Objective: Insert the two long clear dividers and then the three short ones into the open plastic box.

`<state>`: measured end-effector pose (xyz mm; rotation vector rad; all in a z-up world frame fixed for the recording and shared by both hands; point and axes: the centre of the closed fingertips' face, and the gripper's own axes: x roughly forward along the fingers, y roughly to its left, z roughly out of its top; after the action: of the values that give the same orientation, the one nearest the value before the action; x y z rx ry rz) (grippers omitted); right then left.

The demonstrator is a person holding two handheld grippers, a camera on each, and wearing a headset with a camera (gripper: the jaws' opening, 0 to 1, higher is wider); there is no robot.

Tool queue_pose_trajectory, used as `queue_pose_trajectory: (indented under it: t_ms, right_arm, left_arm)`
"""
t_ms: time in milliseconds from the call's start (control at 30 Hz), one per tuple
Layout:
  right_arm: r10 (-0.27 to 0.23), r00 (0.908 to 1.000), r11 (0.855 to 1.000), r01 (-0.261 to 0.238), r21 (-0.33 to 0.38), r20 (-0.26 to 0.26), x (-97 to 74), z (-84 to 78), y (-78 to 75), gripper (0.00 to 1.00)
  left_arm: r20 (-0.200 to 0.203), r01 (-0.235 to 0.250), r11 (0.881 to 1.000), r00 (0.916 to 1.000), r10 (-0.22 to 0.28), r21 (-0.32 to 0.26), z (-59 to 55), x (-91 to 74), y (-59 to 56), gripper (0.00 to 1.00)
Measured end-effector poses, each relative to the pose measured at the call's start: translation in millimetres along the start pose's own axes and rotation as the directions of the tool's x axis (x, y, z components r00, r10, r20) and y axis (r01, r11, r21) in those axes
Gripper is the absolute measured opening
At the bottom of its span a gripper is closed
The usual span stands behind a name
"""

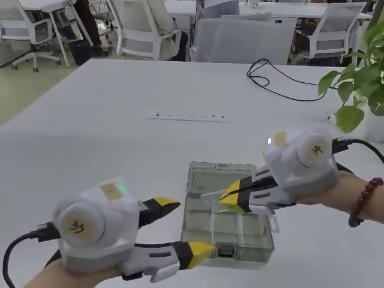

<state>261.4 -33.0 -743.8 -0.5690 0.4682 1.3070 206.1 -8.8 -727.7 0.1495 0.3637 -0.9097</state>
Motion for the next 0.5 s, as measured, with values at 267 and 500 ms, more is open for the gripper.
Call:
queue_pose_trajectory:
  t_ms: [267,500]
  right_arm:
    - [0.005,0.9999,1.000,-0.004,0.007,-0.016,6.8,-8.5,-0.7,0.02]
    - [0.009,0.9999,1.000,-0.009,0.017,-0.010,9.7,-8.2,-1.8,0.02]
  left_arm:
    - [0.000,-0.003,1.000,1.0000,0.003,-0.014,-2.6,-0.9,-0.8,0.60]
    - [0.002,-0.005,1.000,1.0000,0.005,-0.017,-3.0,-1.1,0.2,0.62]
